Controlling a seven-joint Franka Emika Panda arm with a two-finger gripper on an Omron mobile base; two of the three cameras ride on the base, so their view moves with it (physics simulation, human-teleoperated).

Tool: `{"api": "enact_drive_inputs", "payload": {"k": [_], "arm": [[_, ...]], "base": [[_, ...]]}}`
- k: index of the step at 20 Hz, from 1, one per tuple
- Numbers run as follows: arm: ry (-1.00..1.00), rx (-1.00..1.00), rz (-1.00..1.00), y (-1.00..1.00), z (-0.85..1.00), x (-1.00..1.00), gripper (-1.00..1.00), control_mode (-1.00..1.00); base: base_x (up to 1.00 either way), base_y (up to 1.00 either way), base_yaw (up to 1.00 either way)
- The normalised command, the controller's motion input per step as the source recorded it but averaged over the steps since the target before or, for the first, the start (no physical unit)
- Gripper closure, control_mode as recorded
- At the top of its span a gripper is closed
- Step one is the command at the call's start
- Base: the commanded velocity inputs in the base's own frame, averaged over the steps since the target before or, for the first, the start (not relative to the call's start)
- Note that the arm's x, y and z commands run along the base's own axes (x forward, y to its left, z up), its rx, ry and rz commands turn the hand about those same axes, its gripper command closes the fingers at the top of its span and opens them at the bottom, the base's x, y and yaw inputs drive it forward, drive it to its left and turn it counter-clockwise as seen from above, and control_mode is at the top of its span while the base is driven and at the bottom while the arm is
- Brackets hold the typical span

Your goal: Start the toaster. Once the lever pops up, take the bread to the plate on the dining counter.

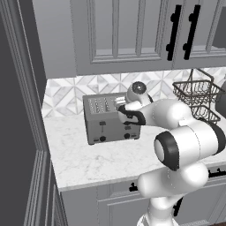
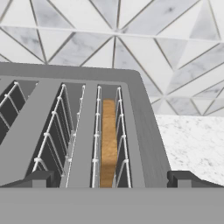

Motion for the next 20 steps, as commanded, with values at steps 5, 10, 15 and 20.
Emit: {"api": "enact_drive_inputs", "payload": {"k": [5, 10, 15, 20], "arm": [[0.00, 0.00, 0.00, 0.00, 0.00, 0.00, -1.00, -1.00], [0.00, 0.00, 0.00, 0.00, 0.00, 0.00, -1.00, -1.00], [0.00, 0.00, 0.00, 0.00, 0.00, 0.00, -1.00, -1.00], [0.00, 0.00, 0.00, 0.00, 0.00, 0.00, -1.00, -1.00]], "base": [[0.00, 0.00, 0.00], [0.00, 0.00, 0.00], [0.00, 0.00, 0.00], [0.00, 0.00, 0.00]]}}
